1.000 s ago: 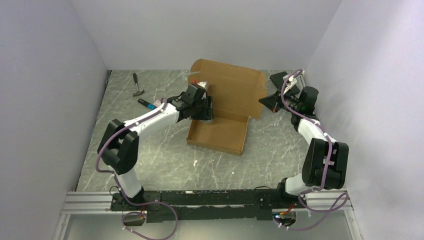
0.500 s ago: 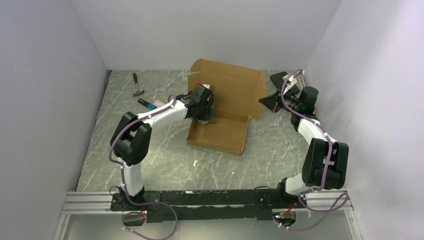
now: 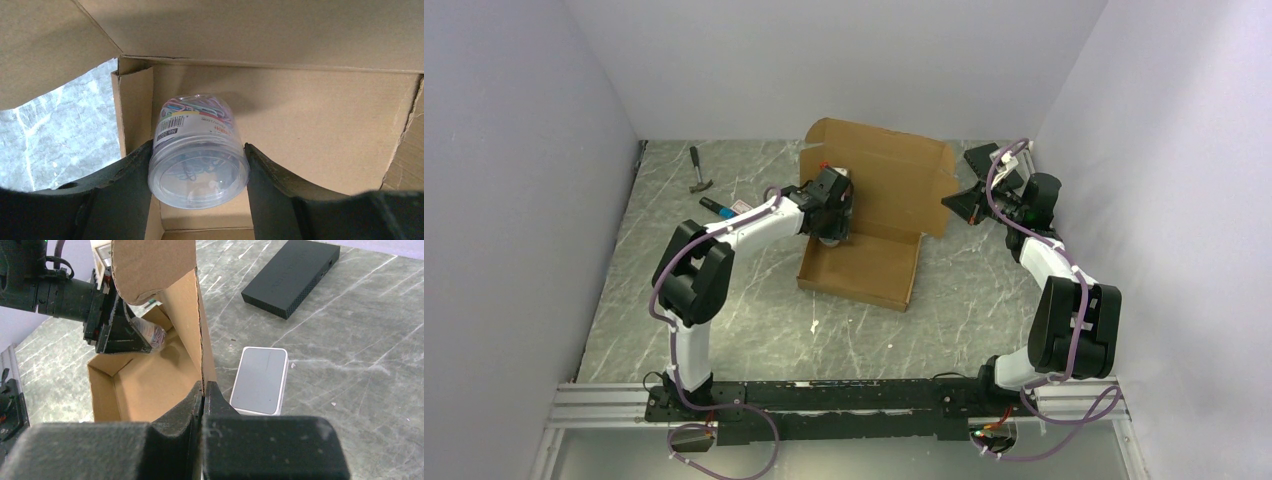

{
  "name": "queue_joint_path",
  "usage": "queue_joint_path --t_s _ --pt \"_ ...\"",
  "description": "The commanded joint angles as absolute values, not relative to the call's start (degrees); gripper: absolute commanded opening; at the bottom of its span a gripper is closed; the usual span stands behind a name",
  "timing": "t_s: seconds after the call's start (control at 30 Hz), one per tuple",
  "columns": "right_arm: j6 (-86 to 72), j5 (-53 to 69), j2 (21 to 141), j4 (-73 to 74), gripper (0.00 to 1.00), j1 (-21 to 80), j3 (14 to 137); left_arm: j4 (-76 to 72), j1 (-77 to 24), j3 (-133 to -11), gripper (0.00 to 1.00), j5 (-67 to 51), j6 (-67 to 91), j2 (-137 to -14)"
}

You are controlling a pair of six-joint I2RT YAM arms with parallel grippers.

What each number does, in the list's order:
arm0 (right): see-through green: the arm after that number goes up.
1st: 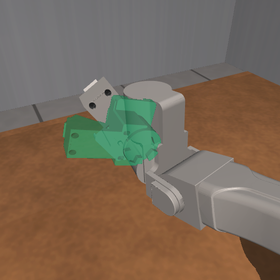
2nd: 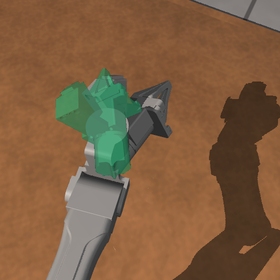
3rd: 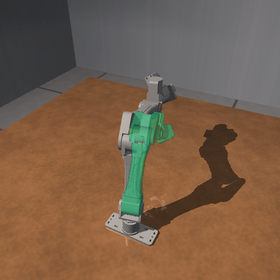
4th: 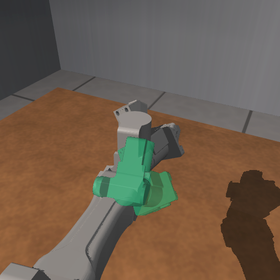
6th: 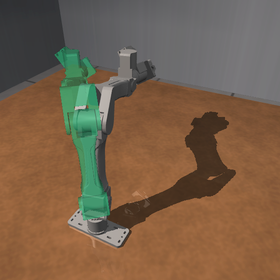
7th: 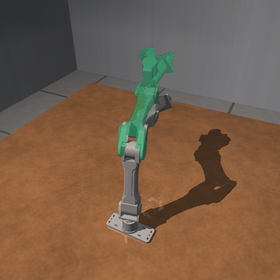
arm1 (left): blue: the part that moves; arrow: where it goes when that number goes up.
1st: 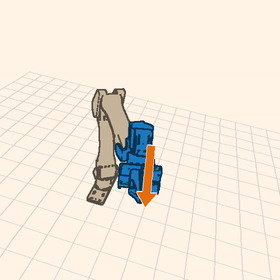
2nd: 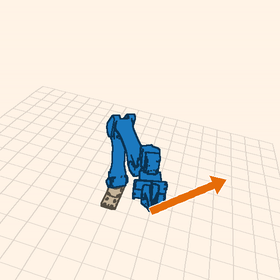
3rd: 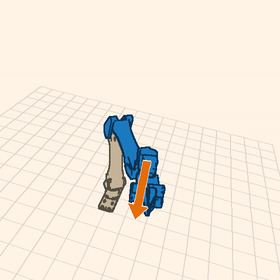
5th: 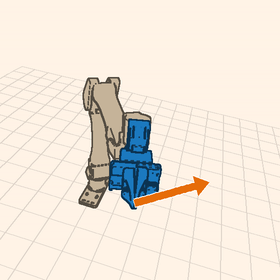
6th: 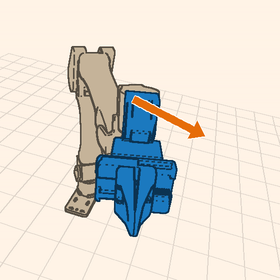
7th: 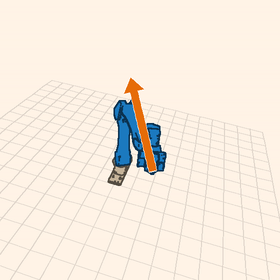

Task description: Fold the paper box

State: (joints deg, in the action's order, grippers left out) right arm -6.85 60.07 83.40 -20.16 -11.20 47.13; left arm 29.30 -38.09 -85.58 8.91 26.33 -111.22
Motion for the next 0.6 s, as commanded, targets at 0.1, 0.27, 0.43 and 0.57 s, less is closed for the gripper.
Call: queue_joint_path --t_s 0.1,0.27,0.43,0.57 --pt "-6.58 60.69 83.36 -22.85 0.0 -10.99 47.72 28.4 -38.32 -86.53 0.63 9.3 23.15 -105.95" --pt "-6.64 60.64 83.35 -22.91 0.0 -10.9 47.72 26.64 -38.32 -84.99 0.71 7.63 21.96 -103.29" --pt "-6.56 60.64 83.29 -22.9 0.0 -10.9 47.72 26.41 -38.28 -84.53 0.77 7.12 21.04 -102.42" --pt "-6.56 60.6 83.28 -22.82 0.0 -10.9 47.72 27.12 -38.29 -84.45 0.77 7.95 20.76 -101.52"
